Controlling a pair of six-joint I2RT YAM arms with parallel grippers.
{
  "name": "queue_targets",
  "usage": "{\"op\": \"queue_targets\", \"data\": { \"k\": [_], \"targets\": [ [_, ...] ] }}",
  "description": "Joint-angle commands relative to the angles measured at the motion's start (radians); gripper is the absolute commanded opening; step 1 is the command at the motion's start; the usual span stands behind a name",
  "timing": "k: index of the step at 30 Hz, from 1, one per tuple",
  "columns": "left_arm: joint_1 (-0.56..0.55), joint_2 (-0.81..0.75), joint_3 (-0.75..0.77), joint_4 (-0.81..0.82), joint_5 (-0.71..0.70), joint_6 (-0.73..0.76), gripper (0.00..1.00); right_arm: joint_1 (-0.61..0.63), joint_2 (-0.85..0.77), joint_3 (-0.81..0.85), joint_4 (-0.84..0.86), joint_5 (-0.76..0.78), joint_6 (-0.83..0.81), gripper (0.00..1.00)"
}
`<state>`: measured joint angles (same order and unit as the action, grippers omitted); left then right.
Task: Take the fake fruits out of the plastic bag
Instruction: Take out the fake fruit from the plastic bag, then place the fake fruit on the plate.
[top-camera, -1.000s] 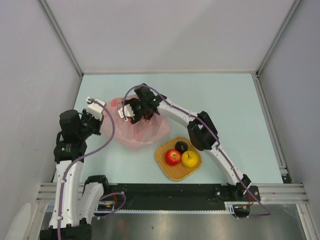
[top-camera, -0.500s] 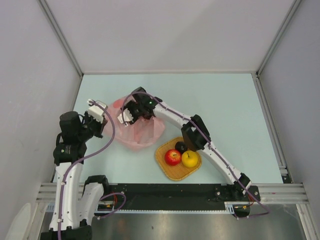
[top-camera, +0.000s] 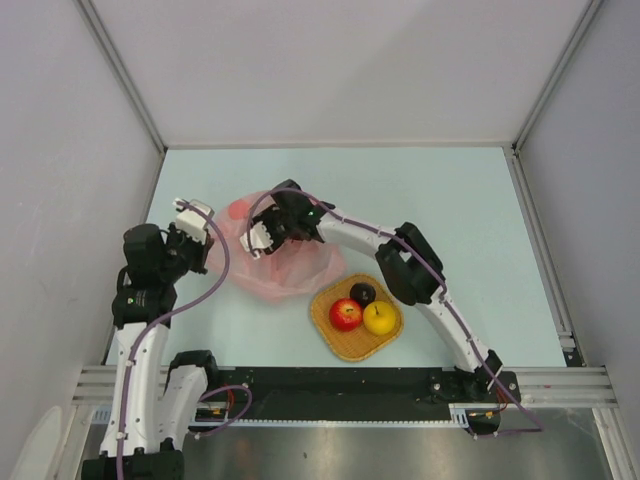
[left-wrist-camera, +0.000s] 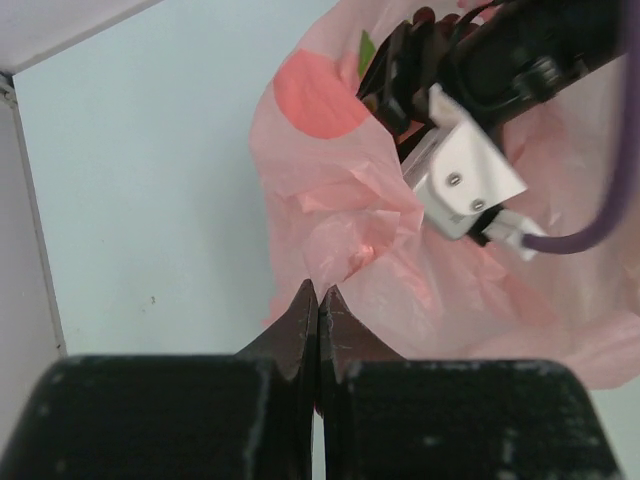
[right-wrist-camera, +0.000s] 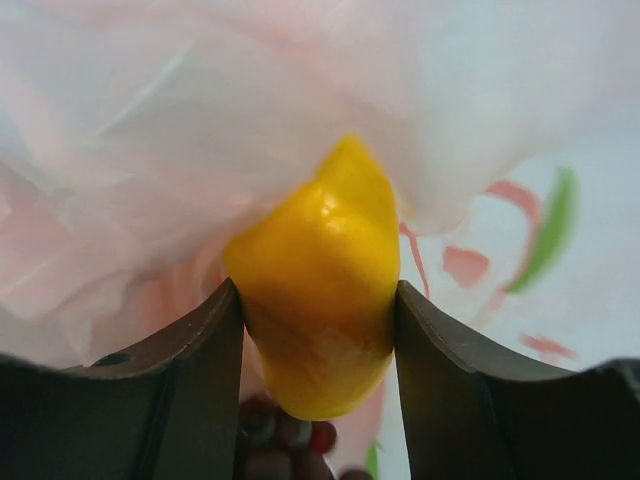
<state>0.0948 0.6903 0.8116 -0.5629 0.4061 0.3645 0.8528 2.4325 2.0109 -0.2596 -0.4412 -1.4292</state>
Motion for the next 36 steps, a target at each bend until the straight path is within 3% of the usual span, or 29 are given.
{"op": "queue_targets", "data": {
  "k": [1, 6, 10, 16, 23, 29, 36],
  "targets": [
    [0.006, 0.0, -0.022, 0.095, -0.056, -0.033, 0.0, -0.012, -0.209, -0.07, 0.037, -0.004, 0.154, 0.22],
    [0.008, -0.021, -0.028, 0.1, -0.072, -0.03, 0.0, -0.015, -0.317, -0.164, 0.071, 0.012, 0.336, 0.2],
    [0.008, -0.021, -0.028, 0.113, -0.062, -0.039, 0.0, -0.032, -0.381, -0.129, 0.022, -0.054, 0.669, 0.2],
    [0.008, 0.006, -0.003, 0.132, -0.05, -0.049, 0.0, -0.061, -0.495, -0.133, -0.084, -0.166, 0.985, 0.18],
    [0.008, 0.041, 0.0, 0.161, -0.049, -0.075, 0.0, -0.049, -0.869, -0.457, -0.237, -0.214, 0.943, 0.18],
    [0.008, 0.058, -0.003, 0.156, -0.038, -0.087, 0.0, -0.031, -1.05, -0.728, -0.383, -0.142, 0.964, 0.17],
    [0.008, 0.075, -0.023, 0.132, -0.021, -0.088, 0.0, 0.118, -1.247, -0.996, -0.428, -0.044, 0.725, 0.16]
  ]
}}
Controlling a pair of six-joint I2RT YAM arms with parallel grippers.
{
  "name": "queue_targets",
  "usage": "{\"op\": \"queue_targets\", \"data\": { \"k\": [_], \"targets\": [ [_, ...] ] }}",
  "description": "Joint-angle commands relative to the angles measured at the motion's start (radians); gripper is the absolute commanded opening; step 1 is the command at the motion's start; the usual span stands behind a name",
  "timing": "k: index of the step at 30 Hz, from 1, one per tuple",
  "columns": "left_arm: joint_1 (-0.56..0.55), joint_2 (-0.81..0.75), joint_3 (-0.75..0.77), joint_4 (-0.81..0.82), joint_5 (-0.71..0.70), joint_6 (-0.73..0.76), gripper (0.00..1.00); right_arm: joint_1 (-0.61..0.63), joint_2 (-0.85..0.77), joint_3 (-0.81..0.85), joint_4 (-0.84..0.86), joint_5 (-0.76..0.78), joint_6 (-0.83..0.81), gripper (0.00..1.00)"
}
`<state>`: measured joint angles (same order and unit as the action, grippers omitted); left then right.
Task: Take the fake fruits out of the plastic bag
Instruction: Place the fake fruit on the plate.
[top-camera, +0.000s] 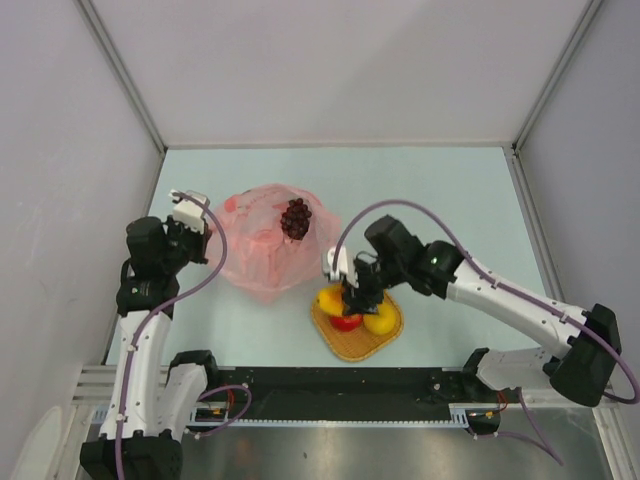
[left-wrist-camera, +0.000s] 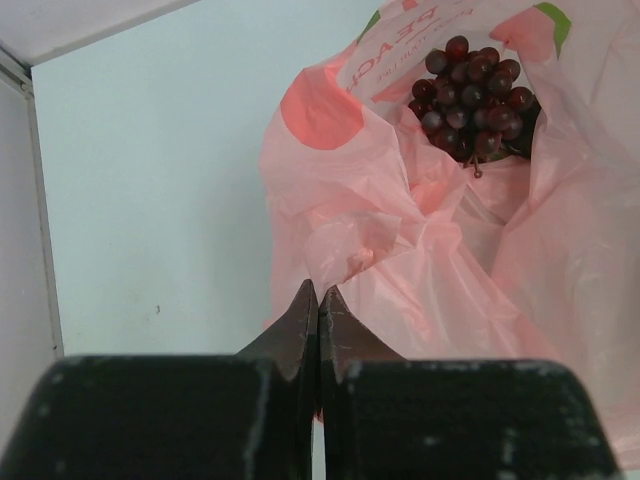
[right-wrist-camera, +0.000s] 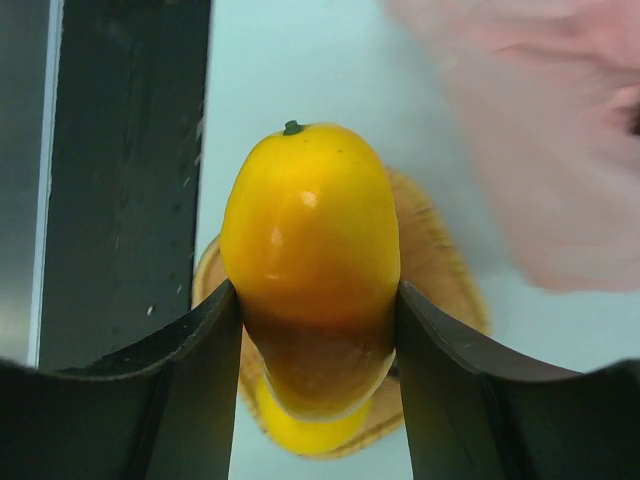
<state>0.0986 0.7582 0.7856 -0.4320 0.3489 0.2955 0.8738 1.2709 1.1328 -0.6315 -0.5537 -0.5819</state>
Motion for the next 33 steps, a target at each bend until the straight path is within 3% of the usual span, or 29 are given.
{"op": "queue_targets", "data": {
  "k": [1, 11, 20, 33],
  "targets": [
    [0.004, 0.012, 0.003, -0.004, 0.041, -0.019, 0.0, 0.114, -0.111, -0.139, -0.053, 0.074, -0.124, 0.16],
    [0.004, 0.001, -0.026, -0.047, 0.075, -0.019, 0.0, 0.274, -0.173, -0.292, 0.053, 0.17, 0.051, 0.17],
    [0.006, -0.068, -0.088, -0.053, 0.09, -0.032, 0.0, 0.359, -0.148, -0.347, 0.213, 0.471, 0.091, 0.18],
    [0.004, -0.089, -0.132, -0.021, 0.096, -0.021, 0.0, 0.407, -0.119, -0.436, 0.243, 0.475, 0.074, 0.24]
  ]
}}
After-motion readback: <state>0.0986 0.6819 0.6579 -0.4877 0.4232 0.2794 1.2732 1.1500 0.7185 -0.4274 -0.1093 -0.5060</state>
